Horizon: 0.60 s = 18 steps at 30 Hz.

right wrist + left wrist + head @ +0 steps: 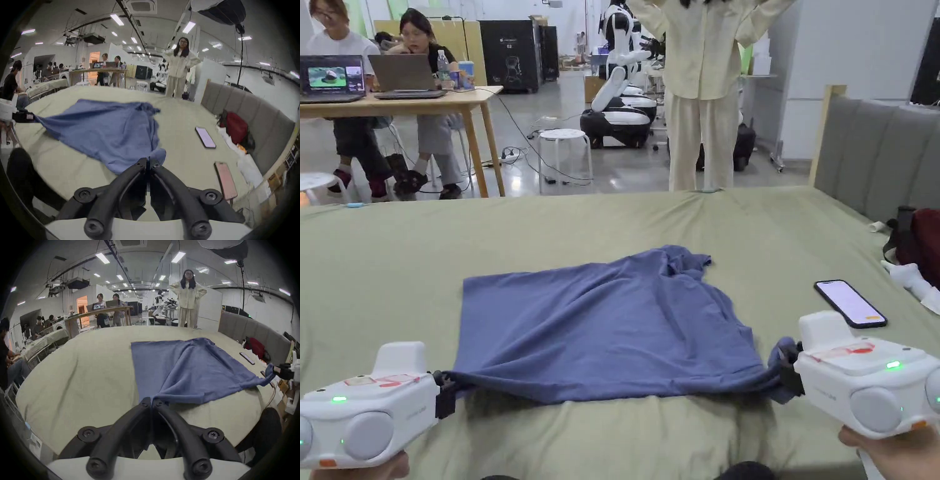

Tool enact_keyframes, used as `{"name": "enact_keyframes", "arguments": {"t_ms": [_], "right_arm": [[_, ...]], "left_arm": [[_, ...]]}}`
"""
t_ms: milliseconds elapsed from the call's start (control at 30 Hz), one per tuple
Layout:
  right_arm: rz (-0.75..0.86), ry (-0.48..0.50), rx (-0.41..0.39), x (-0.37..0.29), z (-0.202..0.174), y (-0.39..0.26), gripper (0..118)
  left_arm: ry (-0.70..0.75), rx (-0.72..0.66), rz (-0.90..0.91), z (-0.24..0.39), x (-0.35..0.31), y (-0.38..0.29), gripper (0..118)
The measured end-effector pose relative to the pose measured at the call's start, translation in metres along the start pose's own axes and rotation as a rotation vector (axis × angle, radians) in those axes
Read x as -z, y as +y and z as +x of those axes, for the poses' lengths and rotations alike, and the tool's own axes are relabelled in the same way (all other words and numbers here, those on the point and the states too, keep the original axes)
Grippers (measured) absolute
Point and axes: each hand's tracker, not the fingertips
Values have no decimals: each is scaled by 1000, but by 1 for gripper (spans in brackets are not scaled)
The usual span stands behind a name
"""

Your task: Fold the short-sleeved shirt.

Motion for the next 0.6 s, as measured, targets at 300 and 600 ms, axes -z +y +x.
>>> {"name": "enact_keyframes", "arguments": {"t_ms": [300,600], "right_arm": [[-174,23,11,26,4,-35,3],[6,80,97,-10,9,-6,112]], "left_arm": [[42,38,-62,1,20,-22,2],[7,19,7,0,-9,-8,113]]}}
